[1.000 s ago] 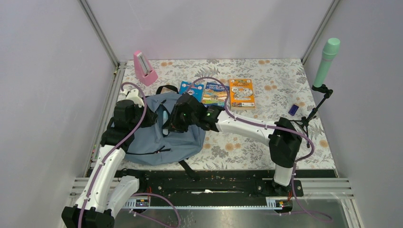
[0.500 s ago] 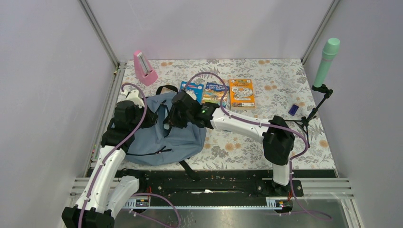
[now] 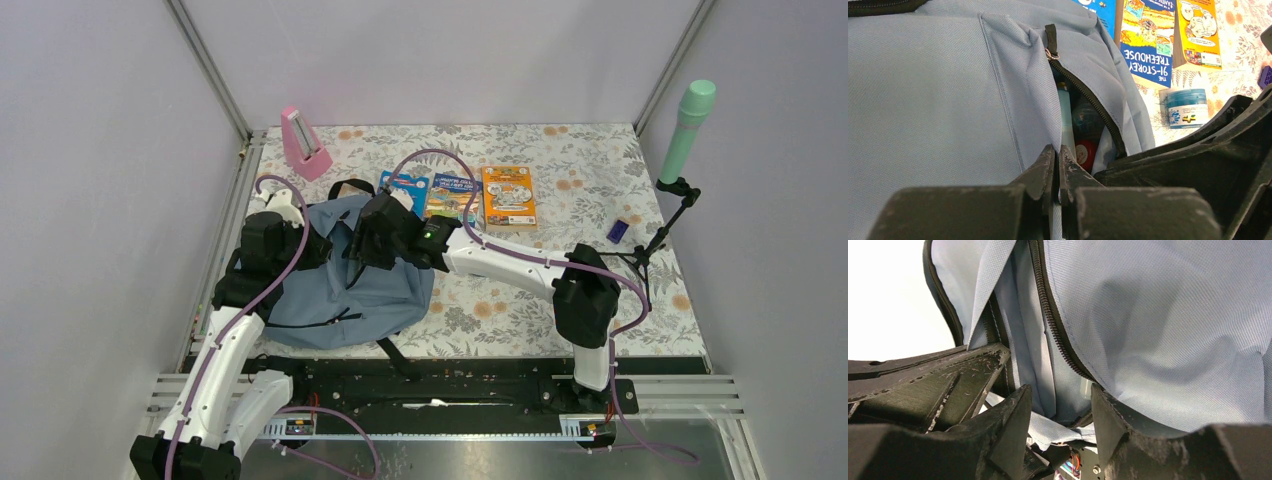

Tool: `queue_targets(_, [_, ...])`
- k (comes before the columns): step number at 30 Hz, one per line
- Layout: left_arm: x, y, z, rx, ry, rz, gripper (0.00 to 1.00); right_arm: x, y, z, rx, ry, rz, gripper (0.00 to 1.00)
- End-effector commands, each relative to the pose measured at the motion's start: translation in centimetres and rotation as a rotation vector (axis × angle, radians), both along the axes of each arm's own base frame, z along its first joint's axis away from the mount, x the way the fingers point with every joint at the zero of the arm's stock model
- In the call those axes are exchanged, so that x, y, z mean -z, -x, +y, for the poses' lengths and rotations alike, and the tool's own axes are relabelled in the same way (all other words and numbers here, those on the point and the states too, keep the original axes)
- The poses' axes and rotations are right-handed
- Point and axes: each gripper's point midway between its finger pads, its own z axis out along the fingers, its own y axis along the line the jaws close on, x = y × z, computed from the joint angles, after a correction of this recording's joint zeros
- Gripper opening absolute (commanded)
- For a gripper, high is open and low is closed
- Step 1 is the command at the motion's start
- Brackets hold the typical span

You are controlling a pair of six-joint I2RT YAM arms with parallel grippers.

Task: Pack the student bag
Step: Place the stationery in the student bag, then pick up the stationery from the center of the board.

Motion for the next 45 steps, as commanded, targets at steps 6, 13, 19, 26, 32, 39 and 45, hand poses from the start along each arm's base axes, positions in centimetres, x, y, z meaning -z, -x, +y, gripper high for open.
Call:
queue_targets(6, [-4.4, -1.5, -0.9, 0.028, 0.049, -0.17, 0.0, -4.1, 0.7, 1.1, -0.105, -0.141, -0.128, 0.53])
queue_targets(13, [-4.6, -1.4, -0.6, 0.021, 0.036, -0.185, 0.0, -6.2, 0.6, -2.4, -0.153, -0.063, -0.326, 0.59])
queue_targets(19, [-4.4, -1.5, -0.2, 0.002, 0.016, -0.182, 0.0, -4.7, -0.1, -8.2, -0.16, 0.079, -0.415, 0.72])
queue_targets(26, [-4.4, -1.6, 0.2, -0.016, -0.001, -0.18, 0.0, 0.3, -3.5, -19.2, -0.059, 0.301, -0.352, 0.88])
queue_targets(32, [-4.3, -1.7, 0.6, -0.032, -0.012, -0.181, 0.0, 5.0, -4.5, -26.9, -0.005, 0.439, -0.175, 0.94])
queue_targets(39, [-4.1, -1.8, 0.5, -0.029, -0.012, -0.173, 0.0, 8.6, -4.4, -29.1, -0.035, 0.507, -0.08, 0.95])
queue_targets(45, [-4.2, -1.8, 0.5, -0.029, -0.013, -0.175, 0.0, 9.9, -5.0, -28.5, -0.07, 0.525, -0.048, 0.94])
